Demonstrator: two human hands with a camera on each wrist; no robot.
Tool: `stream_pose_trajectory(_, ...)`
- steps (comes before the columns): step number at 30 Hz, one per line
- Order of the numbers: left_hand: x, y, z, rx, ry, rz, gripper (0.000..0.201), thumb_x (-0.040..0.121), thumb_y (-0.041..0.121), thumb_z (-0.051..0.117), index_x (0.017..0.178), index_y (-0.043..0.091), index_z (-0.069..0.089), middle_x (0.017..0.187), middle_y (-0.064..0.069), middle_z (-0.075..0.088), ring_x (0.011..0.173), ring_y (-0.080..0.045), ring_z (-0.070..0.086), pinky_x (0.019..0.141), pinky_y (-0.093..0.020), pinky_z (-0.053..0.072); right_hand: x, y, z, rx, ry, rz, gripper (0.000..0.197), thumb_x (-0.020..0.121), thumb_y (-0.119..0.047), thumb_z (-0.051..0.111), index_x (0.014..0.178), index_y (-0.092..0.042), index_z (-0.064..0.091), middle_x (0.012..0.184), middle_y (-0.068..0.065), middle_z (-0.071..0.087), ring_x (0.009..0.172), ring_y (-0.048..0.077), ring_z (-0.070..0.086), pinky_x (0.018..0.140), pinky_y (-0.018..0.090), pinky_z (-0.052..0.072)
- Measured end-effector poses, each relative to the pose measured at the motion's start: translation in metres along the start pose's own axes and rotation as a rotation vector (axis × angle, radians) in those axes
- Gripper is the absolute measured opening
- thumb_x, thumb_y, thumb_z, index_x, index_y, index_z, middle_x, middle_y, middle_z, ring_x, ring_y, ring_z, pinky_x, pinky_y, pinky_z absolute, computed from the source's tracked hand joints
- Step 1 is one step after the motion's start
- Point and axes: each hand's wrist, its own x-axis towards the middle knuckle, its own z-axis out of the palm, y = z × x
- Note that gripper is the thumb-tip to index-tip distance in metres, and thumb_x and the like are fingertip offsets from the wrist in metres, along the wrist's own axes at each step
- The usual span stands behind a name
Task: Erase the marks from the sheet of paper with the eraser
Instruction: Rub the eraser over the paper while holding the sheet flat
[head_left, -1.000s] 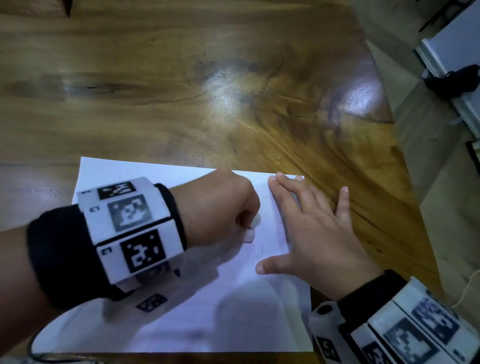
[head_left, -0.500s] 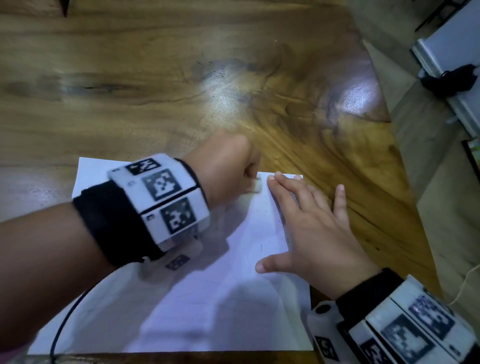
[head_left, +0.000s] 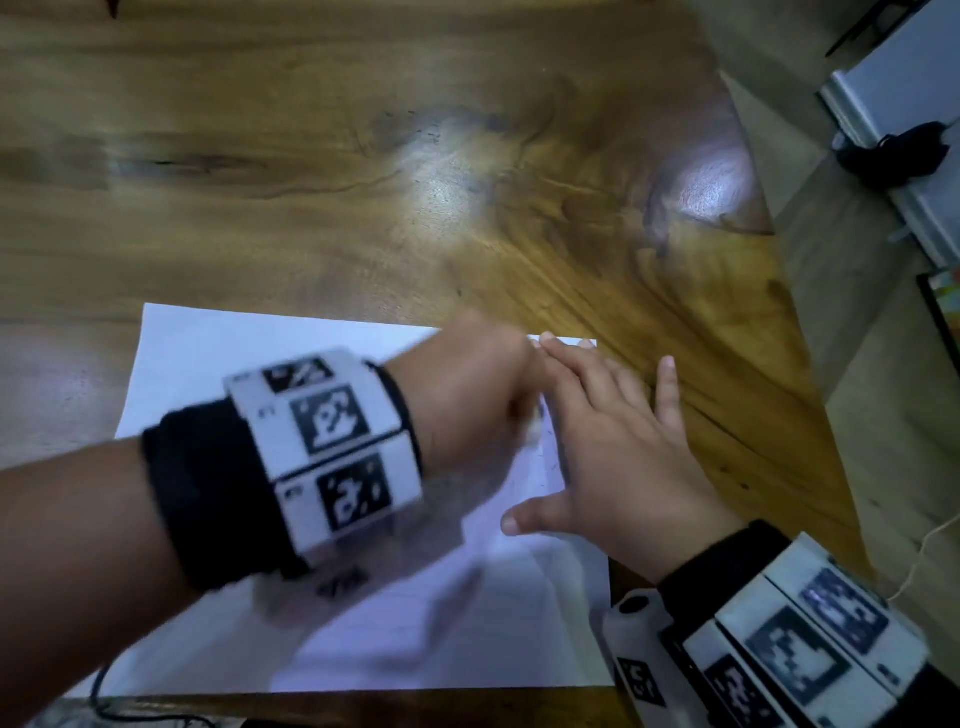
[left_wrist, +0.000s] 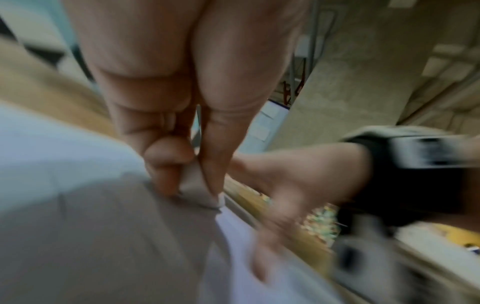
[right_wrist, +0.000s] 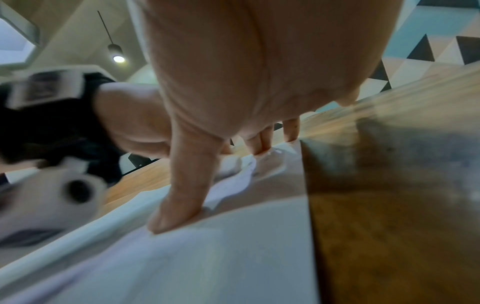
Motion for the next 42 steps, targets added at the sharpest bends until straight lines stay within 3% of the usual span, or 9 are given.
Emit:
stream_pose_trajectory(3, -0.012, 0.001, 0.005, 0.007, -0.128, 0.037, 0.007, 0.076, 0.019, 0.062, 0.078, 0.019, 0.069, 0.068, 0.007, 0.065, 0.061, -0.007, 0.051, 0.058, -0.013, 0.035, 0.000, 0.000, 0.000, 0.010, -0.004, -0.002, 0.126, 0.055, -0.068, 0.070, 0.145, -0.036, -0.013, 0.150, -0.025, -0.013, 0.139, 0.003, -0.017, 0.107, 0.050, -0.023)
stream_pose_trajectory(5, -0.001, -0.010, -0.005, 0.048, -0.002, -0.054, 0.013, 0.076, 0.018, 0.062, 0.086, 0.020, 0.070, 0.086, 0.003, 0.071, 0.075, -0.014, 0.056, 0.061, -0.017, 0.030, 0.000, 0.001, 0.000, 0.002, -0.006, 0.009, 0.126, 0.056, -0.068, 0.070, 0.144, -0.037, -0.014, 0.149, -0.025, -0.013, 0.139, 0.003, -0.017, 0.107, 0.051, -0.022)
stream_pose_trajectory(8, 0.007, -0.021, -0.012, 0.055, 0.185, -0.135, 0.008, 0.077, 0.021, 0.064, 0.081, 0.016, 0.067, 0.075, 0.001, 0.060, 0.070, -0.013, 0.044, 0.055, -0.021, 0.023, 0.000, 0.001, 0.000, -0.016, -0.004, 0.005, 0.123, 0.056, -0.070, 0.067, 0.142, -0.042, -0.016, 0.148, -0.025, -0.013, 0.137, 0.002, -0.016, 0.108, 0.055, -0.018)
stream_pose_trajectory(14, -0.027, -0.014, 0.004, 0.012, -0.192, 0.021, 0.010, 0.072, 0.023, 0.063, 0.079, 0.018, 0.068, 0.080, 0.003, 0.071, 0.075, -0.015, 0.060, 0.074, -0.026, 0.047, 0.001, -0.001, 0.000, -0.031, -0.017, 0.004, 0.121, 0.057, -0.071, 0.066, 0.138, -0.049, -0.021, 0.148, -0.022, -0.016, 0.134, 0.003, -0.018, 0.107, 0.059, -0.017)
stream_pose_trajectory(20, 0.001, -0.026, -0.013, 0.033, 0.197, -0.139, 0.006, 0.077, 0.017, 0.061, 0.076, 0.014, 0.066, 0.081, -0.007, 0.067, 0.071, -0.018, 0.045, 0.061, -0.023, 0.028, 0.000, -0.003, -0.001, -0.058, -0.031, 0.019, 0.121, 0.059, -0.071, 0.065, 0.139, -0.047, -0.023, 0.149, -0.021, -0.016, 0.135, 0.004, -0.018, 0.107, 0.058, -0.017)
stream_pose_trajectory(25, -0.037, -0.011, 0.012, -0.058, -0.140, 0.013, 0.006, 0.075, 0.019, 0.059, 0.072, 0.016, 0.064, 0.078, -0.002, 0.067, 0.072, -0.017, 0.055, 0.066, -0.025, 0.038, 0.001, -0.004, -0.002, -0.039, -0.046, 0.031, 0.121, 0.059, -0.070, 0.066, 0.139, -0.048, -0.022, 0.148, -0.022, -0.018, 0.135, 0.004, -0.019, 0.107, 0.057, -0.019)
stream_pose_trajectory(31, 0.007, -0.021, -0.016, 0.046, 0.178, -0.148, 0.006, 0.080, 0.017, 0.059, 0.076, 0.016, 0.063, 0.084, -0.005, 0.067, 0.073, -0.019, 0.049, 0.062, -0.022, 0.029, 0.000, -0.006, -0.002, -0.033, -0.037, 0.034, 0.121, 0.059, -0.068, 0.068, 0.139, -0.048, -0.021, 0.148, -0.023, -0.015, 0.136, 0.003, -0.017, 0.107, 0.056, -0.020)
stream_pose_trajectory(36, -0.029, -0.007, 0.006, 0.015, -0.159, 0.040, 0.014, 0.078, 0.021, 0.059, 0.064, 0.020, 0.056, 0.064, 0.004, 0.058, 0.067, -0.014, 0.049, 0.063, -0.022, 0.033, 0.002, -0.006, -0.002, -0.016, -0.037, 0.036, 0.122, 0.057, -0.068, 0.070, 0.139, -0.049, -0.019, 0.149, -0.024, -0.015, 0.136, 0.004, -0.018, 0.106, 0.054, -0.021)
stream_pose_trajectory(42, 0.010, -0.014, -0.015, 0.032, 0.170, -0.096, 0.008, 0.078, 0.018, 0.061, 0.070, 0.017, 0.063, 0.077, -0.010, 0.067, 0.064, -0.019, 0.046, 0.058, -0.020, 0.027, 0.002, -0.006, -0.002, -0.028, -0.027, 0.033, 0.123, 0.056, -0.067, 0.070, 0.140, -0.047, -0.017, 0.149, -0.024, -0.014, 0.139, 0.005, -0.015, 0.108, 0.051, -0.020)
